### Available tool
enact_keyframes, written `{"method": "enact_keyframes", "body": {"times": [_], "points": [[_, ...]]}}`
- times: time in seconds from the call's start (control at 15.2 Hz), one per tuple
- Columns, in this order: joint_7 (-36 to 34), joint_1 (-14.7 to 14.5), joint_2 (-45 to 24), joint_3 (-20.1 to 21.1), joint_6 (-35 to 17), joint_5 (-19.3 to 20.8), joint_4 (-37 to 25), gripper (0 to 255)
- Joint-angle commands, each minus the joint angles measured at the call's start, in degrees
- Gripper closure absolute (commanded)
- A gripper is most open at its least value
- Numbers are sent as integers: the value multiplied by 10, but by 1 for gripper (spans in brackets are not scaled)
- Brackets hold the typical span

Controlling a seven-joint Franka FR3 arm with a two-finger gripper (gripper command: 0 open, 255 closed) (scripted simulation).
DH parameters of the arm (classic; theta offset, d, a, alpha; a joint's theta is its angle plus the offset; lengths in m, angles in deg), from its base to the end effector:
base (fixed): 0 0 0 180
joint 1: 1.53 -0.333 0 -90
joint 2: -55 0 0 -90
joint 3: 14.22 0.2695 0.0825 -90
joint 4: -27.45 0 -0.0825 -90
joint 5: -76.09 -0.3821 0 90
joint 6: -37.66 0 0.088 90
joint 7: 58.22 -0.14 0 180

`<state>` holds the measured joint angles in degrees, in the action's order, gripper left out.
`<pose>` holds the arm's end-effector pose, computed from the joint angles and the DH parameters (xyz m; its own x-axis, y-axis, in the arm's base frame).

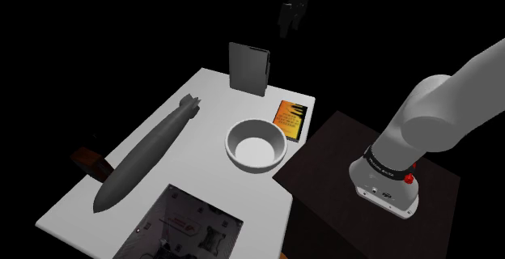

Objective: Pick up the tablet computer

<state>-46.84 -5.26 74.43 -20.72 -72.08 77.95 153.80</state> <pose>0.4720 -0.0274 0.4457 0.9851 0.1652 0.0478 0.1652 -0.9863 0.0029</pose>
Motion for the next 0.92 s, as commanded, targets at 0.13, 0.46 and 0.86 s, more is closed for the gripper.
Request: {"method": "enact_keyframes", "body": {"times": [0.13, 0.46, 0.86], "points": [[40, -6, -88, -11, -40, -13, -51, 0], [88, -10, -198, -16, -71, -35, -133, 0], [140, -7, -333, -10, -83, -63, -257, 0]]}}
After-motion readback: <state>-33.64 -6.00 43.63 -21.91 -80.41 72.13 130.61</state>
